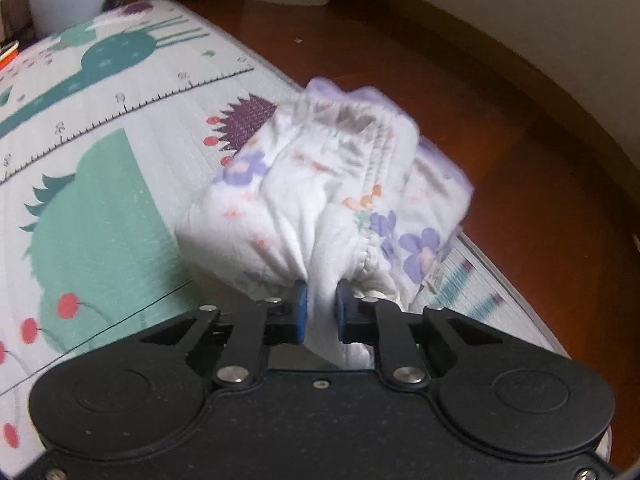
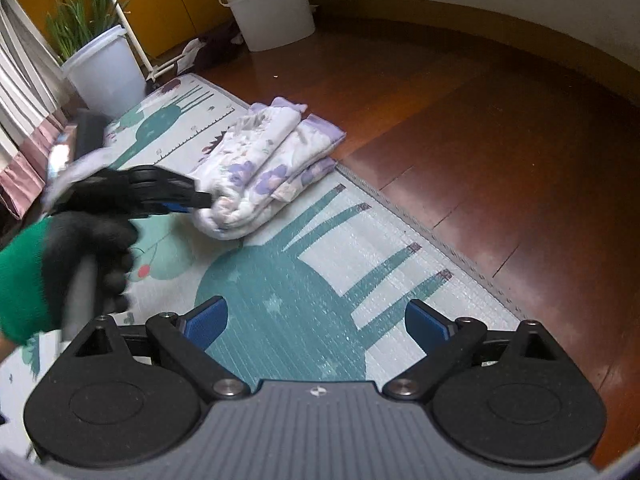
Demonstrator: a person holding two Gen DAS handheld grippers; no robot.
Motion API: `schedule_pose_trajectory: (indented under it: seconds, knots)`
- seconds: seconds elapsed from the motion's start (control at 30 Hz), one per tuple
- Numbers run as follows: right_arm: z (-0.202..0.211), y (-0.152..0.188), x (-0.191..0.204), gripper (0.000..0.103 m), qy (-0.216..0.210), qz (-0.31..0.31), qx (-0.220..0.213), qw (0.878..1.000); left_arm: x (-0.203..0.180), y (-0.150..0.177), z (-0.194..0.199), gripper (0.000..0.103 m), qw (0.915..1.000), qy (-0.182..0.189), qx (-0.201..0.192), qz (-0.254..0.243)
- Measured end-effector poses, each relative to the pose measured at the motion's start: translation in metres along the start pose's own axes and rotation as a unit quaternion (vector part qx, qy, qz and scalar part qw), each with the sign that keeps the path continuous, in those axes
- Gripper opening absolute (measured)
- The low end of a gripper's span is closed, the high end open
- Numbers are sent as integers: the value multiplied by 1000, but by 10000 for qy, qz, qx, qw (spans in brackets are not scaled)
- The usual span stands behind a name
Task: Fold clothes
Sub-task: 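Grasp the garment's lavender cuff with the left gripper and lift it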
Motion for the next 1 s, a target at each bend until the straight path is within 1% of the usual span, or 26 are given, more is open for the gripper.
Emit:
schedule_pose_trajectory:
  seconds: [0.07, 0.17, 0.27, 0.33, 0.4, 0.47, 0.57, 0.63, 0.7, 0.8, 0.83, 0.87, 0.9, 0.93, 0.97, 1.0]
  knots:
    - [0, 4, 6, 95, -109, 65, 93, 9999, 12, 15, 28, 11, 9999, 148, 19, -33]
    - [2, 11, 24, 95, -238, 322, 246, 9989, 41, 49, 73, 11, 9997, 160, 153, -92]
    - [1, 20, 40, 95, -397, 431, 453, 9973, 84, 91, 124, 11, 9992, 51, 358, -158]
    - [-1, 26, 54, 95, -480, 457, 584, 9961, 118, 123, 160, 11, 9981, -114, 558, -214]
    - [-6, 34, 73, 90, -616, 611, 757, 9933, 150, 153, 192, 11, 9958, -314, 797, -318]
    - [-12, 43, 98, 87, -701, 775, 960, 9899, 180, 185, 226, 11, 9913, -569, 1081, -482]
    - [-14, 58, 138, 82, -950, 1109, 1276, 9810, 219, 222, 271, 11, 9849, -943, 1324, -604]
    - [-10, 62, 169, 82, -1091, 1485, 1434, 9724, 242, 241, 295, 12, 9796, -1172, 1496, -649]
    - [0, 58, 201, 81, -1253, 1966, 1481, 9611, 255, 244, 318, 21, 9772, -1233, 1580, -702]
    - [20, 43, 241, 80, -1471, 2552, 1484, 9440, 274, 247, 354, 23, 9733, -1323, 1705, -779]
    - [29, 39, 256, 80, -1468, 2872, 1453, 9353, 281, 249, 366, 26, 9720, -1353, 1746, -805]
    - [37, 35, 271, 80, -1463, 3189, 1420, 9256, 287, 250, 377, 38, 9706, -1383, 1788, -831]
    - [46, 31, 286, 80, -1460, 3500, 1405, 9146, 293, 249, 387, 53, 9706, -1408, 1765, -837]
    - [53, 26, 299, 80, -1469, 3797, 1446, 9019, 298, 243, 392, 56, 9729, -1418, 1636, -813]
    - [59, 21, 312, 80, -1462, 4063, 1484, 8897, 303, 236, 392, 56, 9752, -1403, 1519, -788]
    - [65, 17, 323, 80, -1416, 4242, 1519, 8815, 304, 230, 391, 56, 9777, -1344, 1428, -747]
Point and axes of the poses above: each gripper's, at about its wrist camera, not at the fingertips, and z roughly against the way its jaws point, x to its left, y to its underside, the point moved 2 cm from there along -z, roughly the way its jaws point, and after that the axes turned 10 degrees about z, right-handed, at the moved point
